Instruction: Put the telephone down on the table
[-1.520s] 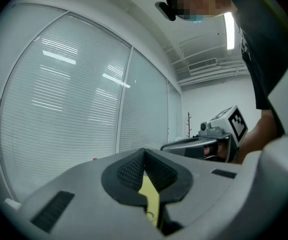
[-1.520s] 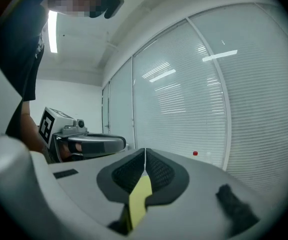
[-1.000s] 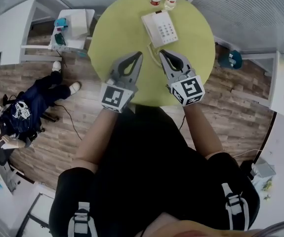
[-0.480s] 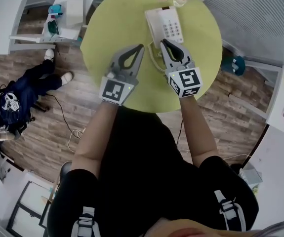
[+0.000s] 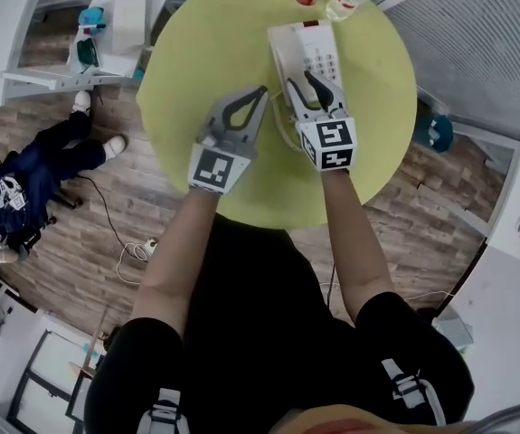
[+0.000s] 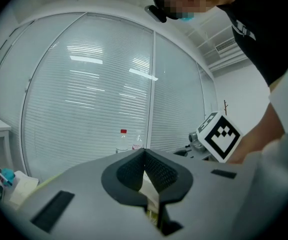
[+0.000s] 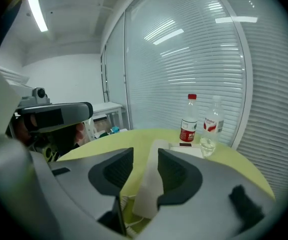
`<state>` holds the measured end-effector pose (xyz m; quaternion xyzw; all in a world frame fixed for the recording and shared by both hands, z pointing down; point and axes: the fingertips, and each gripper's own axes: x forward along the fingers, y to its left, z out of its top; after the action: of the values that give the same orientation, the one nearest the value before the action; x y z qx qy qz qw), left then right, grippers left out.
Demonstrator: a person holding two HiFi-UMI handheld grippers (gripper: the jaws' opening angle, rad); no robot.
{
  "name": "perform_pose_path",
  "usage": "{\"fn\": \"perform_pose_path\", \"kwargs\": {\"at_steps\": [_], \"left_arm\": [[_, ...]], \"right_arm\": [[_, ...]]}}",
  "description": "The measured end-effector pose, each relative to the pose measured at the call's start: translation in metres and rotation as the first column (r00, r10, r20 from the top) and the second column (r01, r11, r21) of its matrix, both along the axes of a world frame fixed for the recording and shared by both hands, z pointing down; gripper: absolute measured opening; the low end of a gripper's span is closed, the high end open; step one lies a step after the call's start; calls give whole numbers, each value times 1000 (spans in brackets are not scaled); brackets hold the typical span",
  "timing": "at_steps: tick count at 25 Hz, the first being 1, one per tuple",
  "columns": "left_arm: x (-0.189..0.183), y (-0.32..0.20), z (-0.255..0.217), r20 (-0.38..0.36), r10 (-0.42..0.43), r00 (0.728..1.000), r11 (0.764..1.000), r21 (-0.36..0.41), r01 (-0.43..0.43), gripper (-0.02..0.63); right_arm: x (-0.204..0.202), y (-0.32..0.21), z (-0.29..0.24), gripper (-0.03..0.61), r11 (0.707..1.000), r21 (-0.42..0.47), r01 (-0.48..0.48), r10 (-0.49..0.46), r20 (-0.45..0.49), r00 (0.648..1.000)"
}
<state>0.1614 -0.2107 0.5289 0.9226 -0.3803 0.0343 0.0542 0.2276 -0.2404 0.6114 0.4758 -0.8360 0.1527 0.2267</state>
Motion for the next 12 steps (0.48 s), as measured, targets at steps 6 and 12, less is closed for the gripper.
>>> {"fn": "perform_pose_path", "kwargs": {"at_steps": [6,12], "left_arm": [[4,-17,27,2,-9,1000,1000,-12,9,6],[4,-32,40,10,-41,999,999,8,41,6]], "right_arm": [[0,-19,38,219,997,-74,-29,25,-56,998],[2,-35,72,260,991,-118,-62,49,-109,993]]}}
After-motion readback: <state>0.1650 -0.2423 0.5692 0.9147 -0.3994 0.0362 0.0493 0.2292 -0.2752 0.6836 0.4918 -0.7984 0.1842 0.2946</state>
